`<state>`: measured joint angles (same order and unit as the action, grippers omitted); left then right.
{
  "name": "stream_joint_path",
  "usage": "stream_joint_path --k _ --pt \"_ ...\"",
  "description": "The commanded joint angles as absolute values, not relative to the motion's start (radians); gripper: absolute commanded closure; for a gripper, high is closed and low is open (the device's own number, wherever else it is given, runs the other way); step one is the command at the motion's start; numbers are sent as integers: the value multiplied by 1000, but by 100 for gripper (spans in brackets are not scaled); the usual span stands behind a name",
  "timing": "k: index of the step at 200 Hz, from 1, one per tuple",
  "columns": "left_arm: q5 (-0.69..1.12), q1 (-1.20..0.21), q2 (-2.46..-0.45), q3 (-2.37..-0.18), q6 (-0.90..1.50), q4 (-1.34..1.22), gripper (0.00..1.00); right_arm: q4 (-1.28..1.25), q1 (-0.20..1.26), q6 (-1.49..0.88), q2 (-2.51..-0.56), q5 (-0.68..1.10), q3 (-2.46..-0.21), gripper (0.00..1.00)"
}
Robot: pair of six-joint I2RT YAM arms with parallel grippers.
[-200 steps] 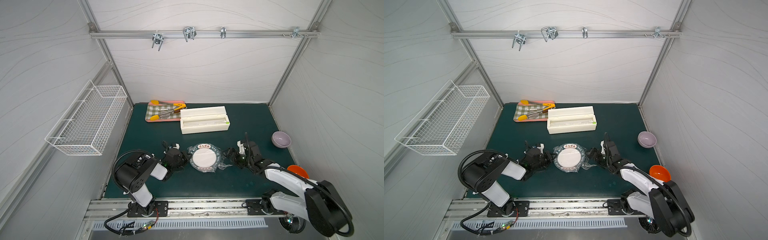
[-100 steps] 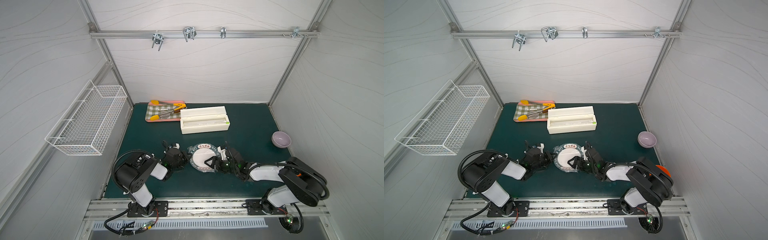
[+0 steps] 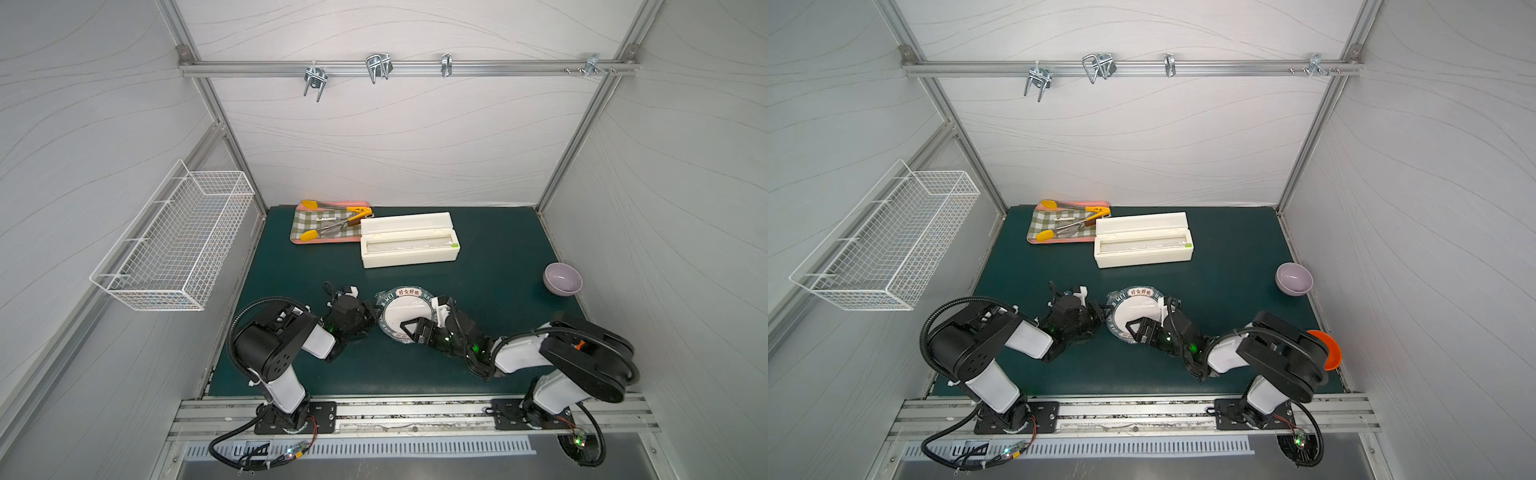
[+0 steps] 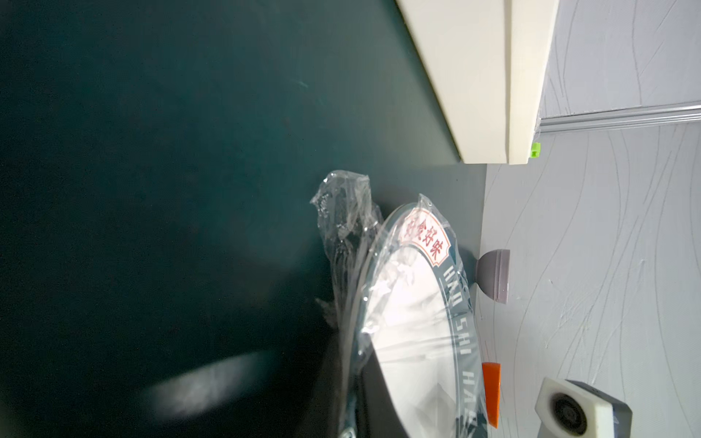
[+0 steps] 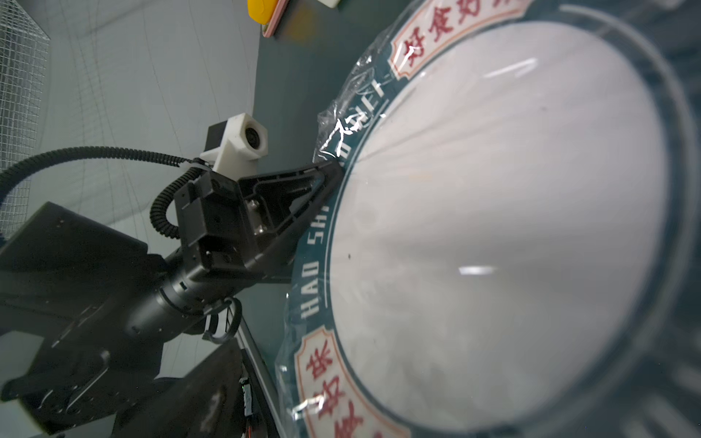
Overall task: Wrap the plate with plastic wrap
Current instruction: Cover the plate with plastic wrap.
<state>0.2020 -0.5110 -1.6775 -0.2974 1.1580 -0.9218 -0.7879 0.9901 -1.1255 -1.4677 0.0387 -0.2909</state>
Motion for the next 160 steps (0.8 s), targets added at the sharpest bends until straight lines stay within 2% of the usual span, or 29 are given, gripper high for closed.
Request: stream_joint_path --k 1,37,59,88,107,122,143,160 --pt "134 -513 -1679 -308 1169 -883 100 -459 967 -1144 -1283 113 -259 1" --pt "158 -512 -1688 -321 1140 -871 100 95 777 -957 -1011 237 -330 1" --pt "167 -512 -1692 -316 1126 -864 100 233 600 -803 -951 337 -395 1" --pt "173 -513 -1687 -311 1117 -860 100 138 489 -694 -1041 409 -471 1" --pt "184 -514 -1683 -320 1110 -858 100 -31 489 -689 -1167 423 -499 1" --pt "187 -514 -1683 -324 1104 -856 100 -142 491 -694 -1281 452 -537 5" --pt "192 -515 -1687 -327 1101 -856 100 -202 494 -681 -1416 450 -596 10" --pt "198 -515 -1693 -330 1098 -857 100 -224 496 -665 -1496 452 -621 11"
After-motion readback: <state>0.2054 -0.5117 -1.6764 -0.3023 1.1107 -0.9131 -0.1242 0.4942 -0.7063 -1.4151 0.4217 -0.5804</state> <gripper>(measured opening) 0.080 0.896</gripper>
